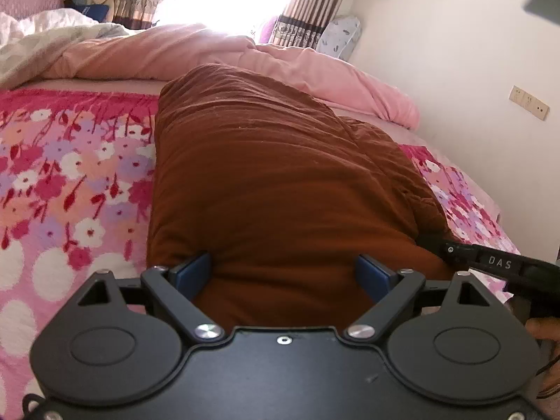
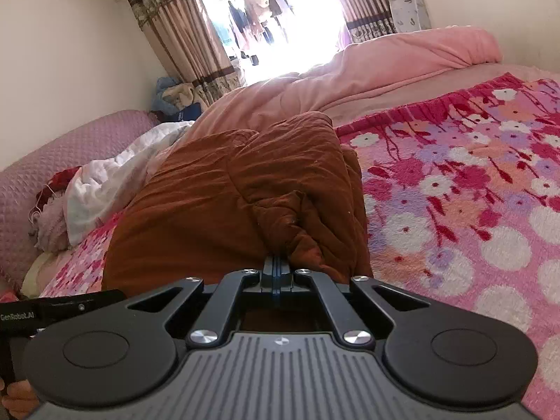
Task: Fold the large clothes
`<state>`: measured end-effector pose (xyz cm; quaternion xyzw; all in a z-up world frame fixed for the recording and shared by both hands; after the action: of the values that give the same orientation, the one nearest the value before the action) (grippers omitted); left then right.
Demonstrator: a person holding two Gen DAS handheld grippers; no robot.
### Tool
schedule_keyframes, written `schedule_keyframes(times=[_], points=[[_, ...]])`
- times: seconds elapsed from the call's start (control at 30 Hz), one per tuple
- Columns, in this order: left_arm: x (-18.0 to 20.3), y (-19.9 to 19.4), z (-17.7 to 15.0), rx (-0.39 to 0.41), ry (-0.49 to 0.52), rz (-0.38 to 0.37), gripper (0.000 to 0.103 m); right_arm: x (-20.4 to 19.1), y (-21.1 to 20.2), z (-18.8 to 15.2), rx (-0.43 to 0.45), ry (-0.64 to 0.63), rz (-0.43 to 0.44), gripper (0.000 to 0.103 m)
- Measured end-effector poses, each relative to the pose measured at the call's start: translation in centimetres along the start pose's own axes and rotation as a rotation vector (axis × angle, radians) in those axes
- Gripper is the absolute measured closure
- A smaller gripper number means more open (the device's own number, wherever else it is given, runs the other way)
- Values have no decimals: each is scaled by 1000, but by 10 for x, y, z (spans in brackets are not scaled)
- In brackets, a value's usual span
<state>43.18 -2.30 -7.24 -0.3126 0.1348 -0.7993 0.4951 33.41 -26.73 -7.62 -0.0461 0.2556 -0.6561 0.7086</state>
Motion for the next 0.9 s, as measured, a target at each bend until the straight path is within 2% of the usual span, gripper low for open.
schedule_keyframes(times=[0.1,0.23,0.3,0.4,0.47,0.6,0.77,0.9], points=[[9,-13,10,5,18,18,13,-4,-6,3,-2,9,4,103],[19,-26,38,71,30,-11,13,-19,-22,27,51,-24,11,89],[23,-22,54,95,40,-8,13,-27,-22,42,94,-53,10,89],[21,1,69,68,33,-3,13,-34,-9,59,112,-98,-28,88],[15,24,70,4,12,30,13,-34,10,63,89,-116,-76,89],[8,46,61,-16,28,57,13,-20,45,54,6,-112,-137,90],[-1,48,52,-3,10,17,13,-6,59,35,-10,-112,-137,94],[1,46,50,9,15,24,12,-3,56,34,-9,-97,-116,94]])
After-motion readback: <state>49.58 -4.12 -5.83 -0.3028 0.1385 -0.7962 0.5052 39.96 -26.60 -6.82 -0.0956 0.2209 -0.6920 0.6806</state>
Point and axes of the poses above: each gripper's, at about its wrist camera, not at the fingertips, and y roughly the way its jaws point, x to its right, z to its top, the point moved 2 cm from there along y, roughly the way its jaws point, and after that the axes turned 5 degrees about -y, right-handed, at the moved point
